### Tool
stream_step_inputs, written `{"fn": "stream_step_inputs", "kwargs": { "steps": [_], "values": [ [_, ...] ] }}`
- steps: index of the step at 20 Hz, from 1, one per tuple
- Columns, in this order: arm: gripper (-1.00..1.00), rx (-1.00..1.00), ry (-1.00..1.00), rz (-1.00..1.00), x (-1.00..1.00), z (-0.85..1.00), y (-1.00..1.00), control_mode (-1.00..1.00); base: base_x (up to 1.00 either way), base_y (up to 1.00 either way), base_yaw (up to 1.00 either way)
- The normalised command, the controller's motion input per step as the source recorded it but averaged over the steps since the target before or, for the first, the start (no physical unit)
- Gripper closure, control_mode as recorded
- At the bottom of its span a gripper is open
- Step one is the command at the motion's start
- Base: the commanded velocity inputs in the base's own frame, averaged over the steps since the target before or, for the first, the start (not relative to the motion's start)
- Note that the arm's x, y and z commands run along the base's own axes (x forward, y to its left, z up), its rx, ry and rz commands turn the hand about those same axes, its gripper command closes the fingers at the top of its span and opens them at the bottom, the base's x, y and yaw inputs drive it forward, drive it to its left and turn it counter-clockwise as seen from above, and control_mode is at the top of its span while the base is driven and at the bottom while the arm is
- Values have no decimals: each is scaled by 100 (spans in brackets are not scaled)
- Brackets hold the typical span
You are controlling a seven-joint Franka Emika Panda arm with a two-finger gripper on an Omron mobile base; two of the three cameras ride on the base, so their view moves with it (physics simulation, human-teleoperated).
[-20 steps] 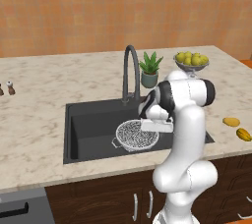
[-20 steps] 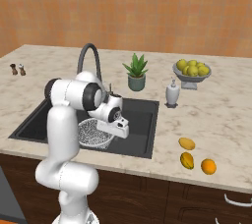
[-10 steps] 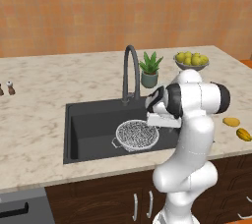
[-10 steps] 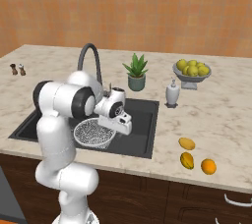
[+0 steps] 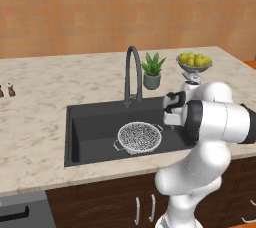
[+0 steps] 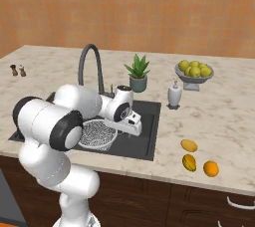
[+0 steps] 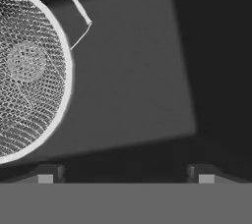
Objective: Put the colander in the sink, put the orange, mango, mango in the colander, and turn on the sink faucet and pour water over the colander.
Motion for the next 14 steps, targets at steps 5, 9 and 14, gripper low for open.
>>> {"fn": "stream_step_inputs", "kwargs": {
  "steps": [5, 9, 14],
  "values": [
    [-100, -8, -6, 7, -62, 39, -56, -100, 0, 0, 0],
    [-100, -8, -3, 6, -62, 40, -57, -100, 0, 0, 0],
    [-100, -4, 0, 2, -52, 35, -56, -100, 0, 0, 0]
  ]
}}
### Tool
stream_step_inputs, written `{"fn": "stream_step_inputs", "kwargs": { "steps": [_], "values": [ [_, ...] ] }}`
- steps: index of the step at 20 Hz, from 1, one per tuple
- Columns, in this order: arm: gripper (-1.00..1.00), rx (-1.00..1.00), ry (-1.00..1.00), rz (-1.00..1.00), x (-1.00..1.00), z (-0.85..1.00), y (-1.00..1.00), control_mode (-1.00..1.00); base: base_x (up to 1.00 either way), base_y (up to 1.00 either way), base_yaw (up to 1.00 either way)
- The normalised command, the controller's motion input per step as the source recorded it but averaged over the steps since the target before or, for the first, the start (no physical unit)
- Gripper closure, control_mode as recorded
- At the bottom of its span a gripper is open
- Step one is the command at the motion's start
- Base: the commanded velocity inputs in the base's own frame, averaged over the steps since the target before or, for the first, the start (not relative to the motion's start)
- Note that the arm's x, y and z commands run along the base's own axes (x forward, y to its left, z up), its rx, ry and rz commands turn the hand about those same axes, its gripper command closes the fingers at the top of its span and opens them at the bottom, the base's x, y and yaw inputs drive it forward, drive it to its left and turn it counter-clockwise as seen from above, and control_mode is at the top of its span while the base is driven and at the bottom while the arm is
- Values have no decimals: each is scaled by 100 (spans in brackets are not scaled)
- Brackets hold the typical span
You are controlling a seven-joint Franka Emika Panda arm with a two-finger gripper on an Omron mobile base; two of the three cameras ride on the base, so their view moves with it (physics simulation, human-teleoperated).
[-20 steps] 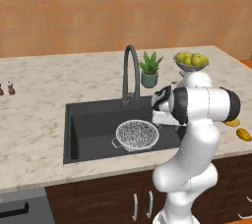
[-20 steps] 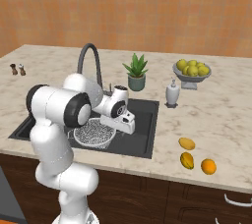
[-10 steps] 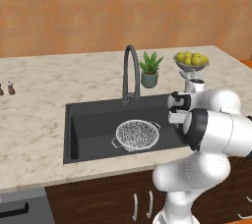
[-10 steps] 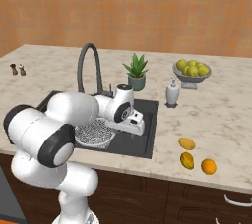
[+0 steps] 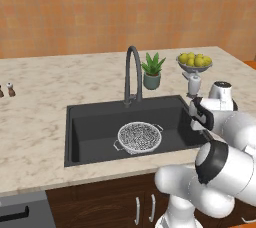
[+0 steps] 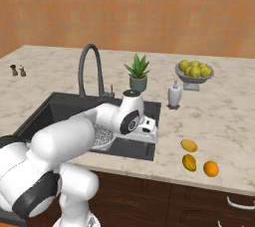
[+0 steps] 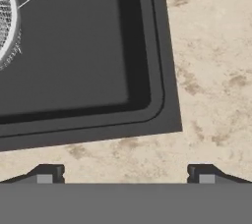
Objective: Put the colander in the sink, put the orange, mango, mango in the colander, and turn on the sink faucet and pour water over the colander.
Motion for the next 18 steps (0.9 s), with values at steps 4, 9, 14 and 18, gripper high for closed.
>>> {"fn": "stream_step_inputs", "kwargs": {
  "steps": [4, 9, 14, 18],
  "values": [
    [-100, -4, 0, 0, -23, 16, -59, -100, 0, 0, 0],
    [-100, -1, 3, -5, 0, 8, -59, -100, 0, 0, 0],
    [-100, -4, 7, 0, 0, 23, -55, -100, 0, 0, 0],
    [-100, 0, 9, 1, -7, 27, -53, -100, 0, 0, 0]
  ]
}}
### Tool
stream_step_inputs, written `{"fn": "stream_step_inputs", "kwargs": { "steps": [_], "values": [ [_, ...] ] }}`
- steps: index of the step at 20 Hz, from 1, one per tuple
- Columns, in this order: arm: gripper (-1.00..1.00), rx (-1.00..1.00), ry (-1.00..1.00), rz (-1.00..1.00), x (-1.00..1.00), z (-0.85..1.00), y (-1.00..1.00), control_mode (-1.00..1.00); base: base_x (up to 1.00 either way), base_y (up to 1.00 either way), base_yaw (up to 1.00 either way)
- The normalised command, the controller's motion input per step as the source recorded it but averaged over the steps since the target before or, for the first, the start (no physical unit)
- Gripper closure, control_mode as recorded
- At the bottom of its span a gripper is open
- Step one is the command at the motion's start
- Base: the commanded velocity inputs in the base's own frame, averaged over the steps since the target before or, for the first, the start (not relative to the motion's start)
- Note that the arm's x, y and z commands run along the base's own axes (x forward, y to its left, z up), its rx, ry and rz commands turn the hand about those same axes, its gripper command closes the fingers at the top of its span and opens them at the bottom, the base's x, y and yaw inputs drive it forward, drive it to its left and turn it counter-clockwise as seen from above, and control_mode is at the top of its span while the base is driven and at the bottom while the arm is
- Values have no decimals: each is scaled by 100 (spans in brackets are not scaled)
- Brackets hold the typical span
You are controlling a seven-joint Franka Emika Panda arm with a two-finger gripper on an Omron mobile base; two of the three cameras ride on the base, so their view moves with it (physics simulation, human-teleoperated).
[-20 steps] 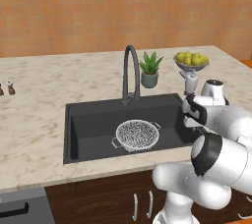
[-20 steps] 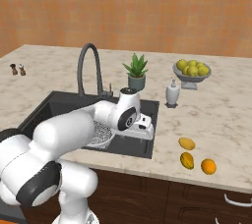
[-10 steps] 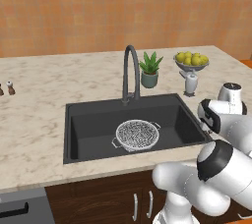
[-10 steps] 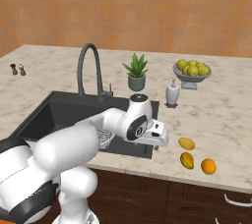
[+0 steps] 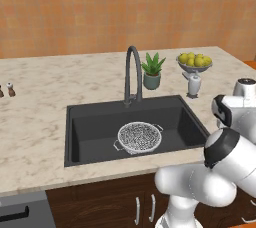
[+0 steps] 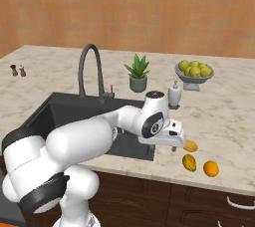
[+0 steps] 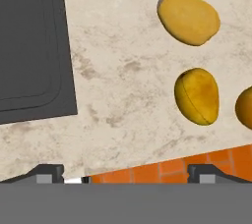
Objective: Put the colander in the sink, put the orange, mango, mango in the colander, and turn on the sink faucet and pour water over the colander.
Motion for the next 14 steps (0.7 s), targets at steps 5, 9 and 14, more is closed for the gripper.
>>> {"fn": "stream_step_inputs", "kwargs": {
  "steps": [5, 9, 14],
  "values": [
    [-100, 0, 1, 5, -21, 3, -41, -100, 0, 0, 0],
    [-100, 0, -3, 7, -20, 0, -41, -100, 0, 0, 0],
    [-100, 0, -1, 2, -3, -16, -36, -100, 0, 0, 0]
  ]
}}
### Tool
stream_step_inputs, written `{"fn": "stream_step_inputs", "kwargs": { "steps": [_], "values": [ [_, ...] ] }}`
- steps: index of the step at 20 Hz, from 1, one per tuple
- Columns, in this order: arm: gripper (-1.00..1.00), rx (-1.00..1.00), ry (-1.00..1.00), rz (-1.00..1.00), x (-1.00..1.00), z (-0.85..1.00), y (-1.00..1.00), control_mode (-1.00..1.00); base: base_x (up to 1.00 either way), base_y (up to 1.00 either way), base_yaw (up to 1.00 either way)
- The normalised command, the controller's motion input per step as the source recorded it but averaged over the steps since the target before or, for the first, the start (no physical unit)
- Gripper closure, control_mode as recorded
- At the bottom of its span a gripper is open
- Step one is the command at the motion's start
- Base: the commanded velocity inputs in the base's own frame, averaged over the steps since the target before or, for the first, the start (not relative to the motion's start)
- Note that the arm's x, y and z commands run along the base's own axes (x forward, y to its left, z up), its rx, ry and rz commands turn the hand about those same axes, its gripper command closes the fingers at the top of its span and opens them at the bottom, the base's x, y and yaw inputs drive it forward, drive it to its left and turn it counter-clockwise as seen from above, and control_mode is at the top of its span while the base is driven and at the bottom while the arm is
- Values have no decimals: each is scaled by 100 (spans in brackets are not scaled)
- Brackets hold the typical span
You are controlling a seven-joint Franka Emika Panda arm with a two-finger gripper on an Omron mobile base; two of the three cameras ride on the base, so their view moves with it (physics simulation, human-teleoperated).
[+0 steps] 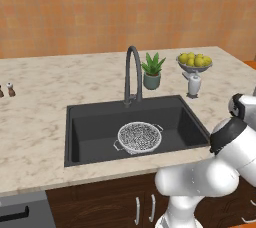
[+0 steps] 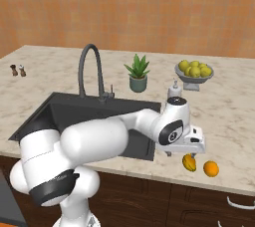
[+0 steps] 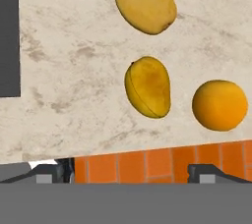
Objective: Put the colander in the sink, put the orange, mango, mango in the colander, and turn on the sink faucet and pour water over the colander.
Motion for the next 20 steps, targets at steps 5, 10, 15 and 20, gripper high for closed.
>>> {"fn": "stream_step_inputs", "kwargs": {
  "steps": [5, 10, 15, 20],
  "values": [
    [-100, 0, 0, 6, 0, -28, -20, -100, 0, 0, 0],
    [-100, 0, 0, 8, 2, -22, -13, -100, 0, 0, 0],
    [-100, 0, 0, 10, 16, -16, -2, -100, 0, 0, 0],
    [-100, 0, 0, 7, 21, -21, 0, -100, 0, 0, 0]
  ]
}}
